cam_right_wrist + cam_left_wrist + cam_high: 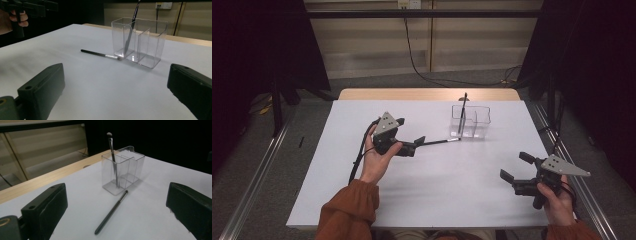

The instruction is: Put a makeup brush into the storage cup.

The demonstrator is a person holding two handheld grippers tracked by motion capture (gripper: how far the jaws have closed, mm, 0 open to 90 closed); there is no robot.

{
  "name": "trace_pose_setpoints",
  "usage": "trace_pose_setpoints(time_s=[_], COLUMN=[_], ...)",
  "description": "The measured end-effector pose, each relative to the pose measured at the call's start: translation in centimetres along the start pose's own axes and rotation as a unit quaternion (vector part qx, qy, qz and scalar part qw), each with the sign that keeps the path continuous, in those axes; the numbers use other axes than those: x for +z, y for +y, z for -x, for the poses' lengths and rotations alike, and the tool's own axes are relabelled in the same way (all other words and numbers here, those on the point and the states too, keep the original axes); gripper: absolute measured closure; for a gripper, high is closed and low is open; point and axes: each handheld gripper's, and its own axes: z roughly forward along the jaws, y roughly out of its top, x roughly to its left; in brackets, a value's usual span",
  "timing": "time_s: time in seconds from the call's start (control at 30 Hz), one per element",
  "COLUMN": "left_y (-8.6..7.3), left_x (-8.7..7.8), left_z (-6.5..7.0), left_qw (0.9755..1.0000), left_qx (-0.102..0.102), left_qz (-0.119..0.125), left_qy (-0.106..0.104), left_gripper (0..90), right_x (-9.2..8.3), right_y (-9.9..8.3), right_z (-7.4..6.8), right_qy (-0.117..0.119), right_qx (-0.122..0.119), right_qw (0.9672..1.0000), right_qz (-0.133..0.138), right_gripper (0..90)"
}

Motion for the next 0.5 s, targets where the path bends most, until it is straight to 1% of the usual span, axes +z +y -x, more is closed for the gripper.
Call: trace_pose_setpoints(time_s=[0.1, 0.17, 0.2, 0.27, 0.33, 0.37, 0.43, 0.5], left_y=[0.6, 1.0, 1.1, 1.3, 1.5, 1.6, 1.7, 1.8], left_x=[0.4, 0.8, 1.0, 1.4, 1.8, 2.0, 2.5, 3.0], left_z=[0.2, 0.1, 0.1, -0.1, 0.0, -0.1, -0.2, -0.4], left_qw=[1.0, 1.0, 1.0, 0.9999, 0.9999, 0.9999, 0.9998, 0.9998], left_qx=[-0.002, 0.004, 0.002, -0.013, -0.011, -0.009, -0.015, -0.014], left_qz=[0.009, 0.007, 0.007, 0.007, 0.01, 0.009, 0.004, -0.005], left_qy=[-0.004, -0.004, -0.003, -0.007, -0.009, -0.011, -0.013, -0.014], left_gripper=[3.6, 3.3, 3.2, 3.2, 3.2, 3.2, 3.3, 3.2], right_x=[-0.1, -0.1, -0.1, -0.1, -0.1, -0.1, -0.1, -0.1], right_y=[0.0, 0.0, 0.0, 0.0, 0.0, 0.0, 0.0, 0.0], right_z=[-0.1, 0.0, 0.0, -0.1, -0.1, 0.0, 0.0, 0.0], right_qy=[0.0, 0.0, 0.0, 0.001, 0.001, 0.002, 0.002, 0.001], right_qx=[0.0, -0.001, -0.001, 0.0, 0.0, 0.0, 0.001, -0.001], right_qw=[1.0, 1.0, 1.0, 1.0, 1.0, 1.0, 1.0, 1.0], right_qz=[0.001, 0.002, 0.002, 0.002, 0.002, 0.001, 0.0, 0.0], right_gripper=[0.6, 0.6, 0.6, 0.6, 0.6, 0.6, 0.6, 0.6])
